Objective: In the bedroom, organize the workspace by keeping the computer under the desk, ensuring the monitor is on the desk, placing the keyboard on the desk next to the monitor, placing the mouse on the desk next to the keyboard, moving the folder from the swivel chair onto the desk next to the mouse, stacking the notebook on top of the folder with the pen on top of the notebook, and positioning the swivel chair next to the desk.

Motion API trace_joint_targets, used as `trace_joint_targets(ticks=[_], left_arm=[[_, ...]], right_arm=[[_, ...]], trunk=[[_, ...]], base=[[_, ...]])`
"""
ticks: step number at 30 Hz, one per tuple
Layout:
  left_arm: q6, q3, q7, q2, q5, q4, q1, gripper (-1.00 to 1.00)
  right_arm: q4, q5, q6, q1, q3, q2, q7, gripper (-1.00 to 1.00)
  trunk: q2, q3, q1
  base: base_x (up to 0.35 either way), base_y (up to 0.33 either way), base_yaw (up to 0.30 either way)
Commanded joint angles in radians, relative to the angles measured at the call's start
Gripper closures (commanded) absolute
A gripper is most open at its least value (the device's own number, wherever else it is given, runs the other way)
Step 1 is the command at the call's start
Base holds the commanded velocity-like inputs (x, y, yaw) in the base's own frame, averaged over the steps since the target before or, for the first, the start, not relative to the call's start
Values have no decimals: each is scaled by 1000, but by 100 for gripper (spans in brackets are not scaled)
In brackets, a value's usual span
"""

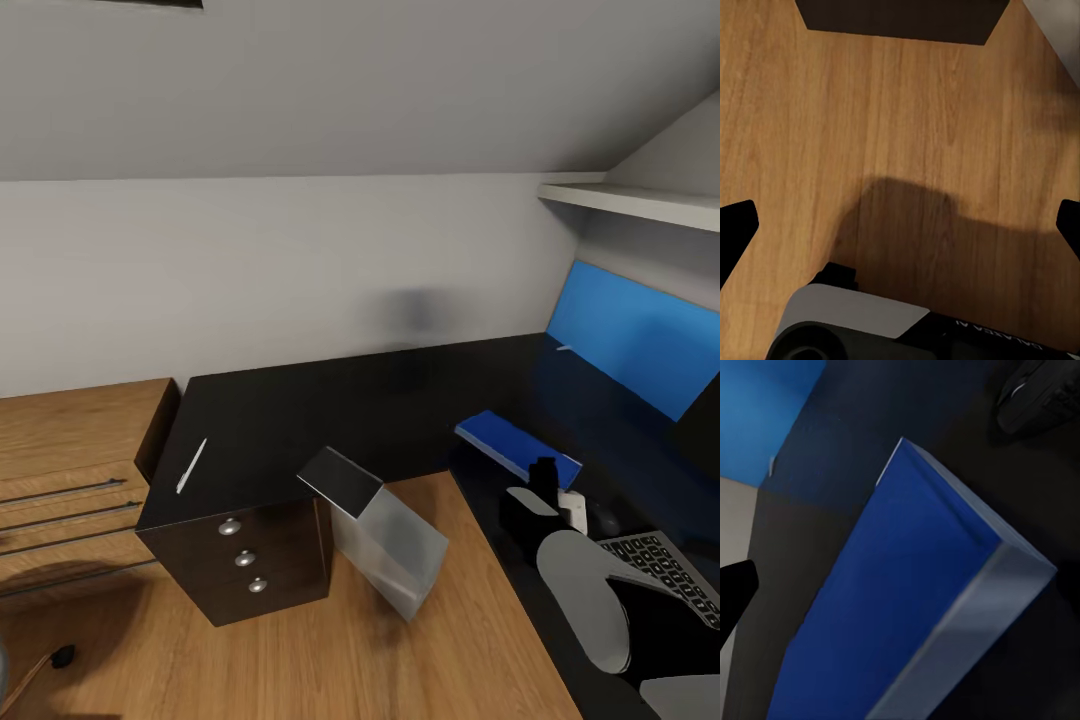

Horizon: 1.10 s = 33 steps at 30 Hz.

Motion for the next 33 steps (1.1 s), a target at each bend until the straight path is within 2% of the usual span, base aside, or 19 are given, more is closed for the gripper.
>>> trace_joint_targets(ticks=[1,21,24,29,33], left_arm=[[-5,-8,8,1,6,0,-1,-100],[-10,-9,8,1,3,0,-1,-100],[-10,-9,9,1,4,0,-1,-100],[-7,-8,11,1,7,0,-1,-100],[-2,-8,11,1,8,0,-1,-100]], right_arm=[[0,-6,-3,-1,3,0,0,-100],[-2,-4,-2,-1,6,1,2,-100],[-3,-2,8,0,12,2,7,-100],[-3,2,70,0,17,8,15,-100],[-4,3,82,0,17,14,17,-100]], trunk=[[-1,-1,0],[-1,-1,0],[20,8,-11],[55,24,-31],[76,33,-42]], base=[[0,0,0],[-42,0,0],[0,0,0],[0,0,0],[0,0,0]])
